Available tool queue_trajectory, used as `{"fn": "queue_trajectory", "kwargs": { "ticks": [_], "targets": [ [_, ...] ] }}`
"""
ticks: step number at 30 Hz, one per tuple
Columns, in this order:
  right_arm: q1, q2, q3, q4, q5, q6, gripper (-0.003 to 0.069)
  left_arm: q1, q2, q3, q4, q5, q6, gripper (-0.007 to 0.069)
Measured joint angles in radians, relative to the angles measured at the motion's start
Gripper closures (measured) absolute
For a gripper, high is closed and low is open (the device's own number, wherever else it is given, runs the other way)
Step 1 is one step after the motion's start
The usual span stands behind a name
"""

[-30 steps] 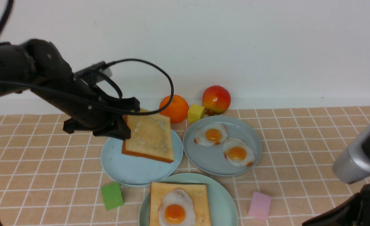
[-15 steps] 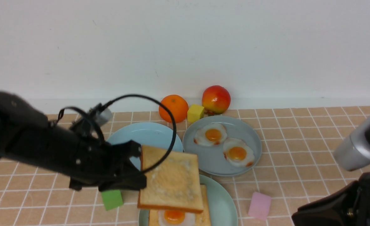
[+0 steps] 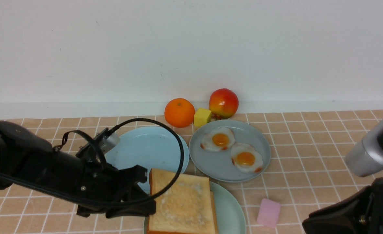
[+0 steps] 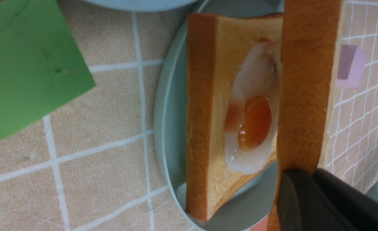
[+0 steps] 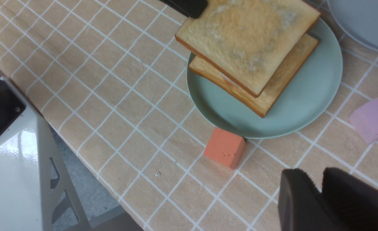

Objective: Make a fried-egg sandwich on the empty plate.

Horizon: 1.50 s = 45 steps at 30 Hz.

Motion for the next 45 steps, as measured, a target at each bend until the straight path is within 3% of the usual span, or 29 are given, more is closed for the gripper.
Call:
{"fn": "queue_trajectory", "kwargs": {
  "ticks": [6,12,14,17,23,28,32,36,41,45],
  "targets": [
    [0.0,0.0,0.0,0.0,0.0,0.0,0.0519,0.0,0.0,0.0,0.004,0.0,-0.011,0.053],
    [0.0,0.0,0.0,0.0,0.0,0.0,0.0519,0.0,0.0,-0.004,0.033,0.008,-0.012,0.0369],
    [0.0,0.0,0.0,0.0,0.0,0.0,0.0516,0.0,-0.001,-0.031,0.098,0.027,-0.038,0.0287],
    [-0.001,0.0,0.0,-0.005,0.0,0.0,0.0512,0.0,-0.013,-0.096,0.196,0.086,-0.108,0.0225],
    [-0.002,-0.014,0.0,-0.098,0.0,0.071,0.0505,0.0,-0.115,-0.247,0.358,0.222,-0.278,0.0202],
    [-0.005,-0.042,0.001,-0.223,0.0,0.205,0.0501,0.0,-0.255,-0.28,0.309,0.248,-0.307,0.0257],
    [-0.005,-0.086,0.001,-0.327,-0.003,0.364,0.0501,0.0,-0.386,-0.282,0.204,0.276,-0.242,0.0446],
    [-0.005,-0.155,0.001,-0.393,0.016,0.483,0.053,0.0,-0.502,-0.282,0.228,0.307,-0.245,0.0634],
    [-0.005,-0.296,0.001,-0.492,0.0,0.558,0.066,0.0,-0.682,-0.264,0.412,0.322,-0.298,0.0638],
    [-0.005,-0.402,0.002,-0.61,-0.018,0.627,0.0671,0.0,-0.851,-0.18,0.57,0.337,-0.388,0.0638]
  ]
}}
